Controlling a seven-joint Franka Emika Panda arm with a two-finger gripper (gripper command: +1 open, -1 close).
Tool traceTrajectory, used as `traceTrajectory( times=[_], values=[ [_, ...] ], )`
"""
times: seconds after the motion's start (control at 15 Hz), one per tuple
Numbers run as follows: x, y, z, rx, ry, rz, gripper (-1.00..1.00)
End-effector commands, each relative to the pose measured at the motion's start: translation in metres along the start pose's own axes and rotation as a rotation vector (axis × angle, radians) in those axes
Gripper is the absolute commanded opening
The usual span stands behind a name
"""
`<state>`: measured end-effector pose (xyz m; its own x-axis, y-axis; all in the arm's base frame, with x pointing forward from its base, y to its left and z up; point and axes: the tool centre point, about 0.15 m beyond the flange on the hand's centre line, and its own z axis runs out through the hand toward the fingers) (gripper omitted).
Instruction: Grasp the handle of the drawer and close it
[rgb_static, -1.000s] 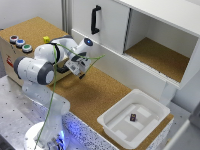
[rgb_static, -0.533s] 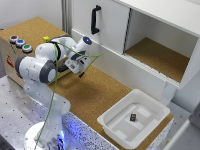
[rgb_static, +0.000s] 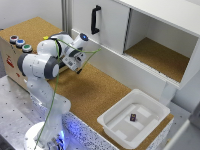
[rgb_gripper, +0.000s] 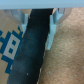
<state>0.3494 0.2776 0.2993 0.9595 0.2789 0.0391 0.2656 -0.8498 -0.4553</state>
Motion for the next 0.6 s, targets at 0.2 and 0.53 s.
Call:
traceTrajectory(
  times=[0.2,0.53],
  values=[
    [0.032,-0.059,0.053,0.026,-0.054,-0.125,-1.0],
    [0.036,-0.089,0.049,-0.006,-0.016,-0.185,1.0]
  ],
)
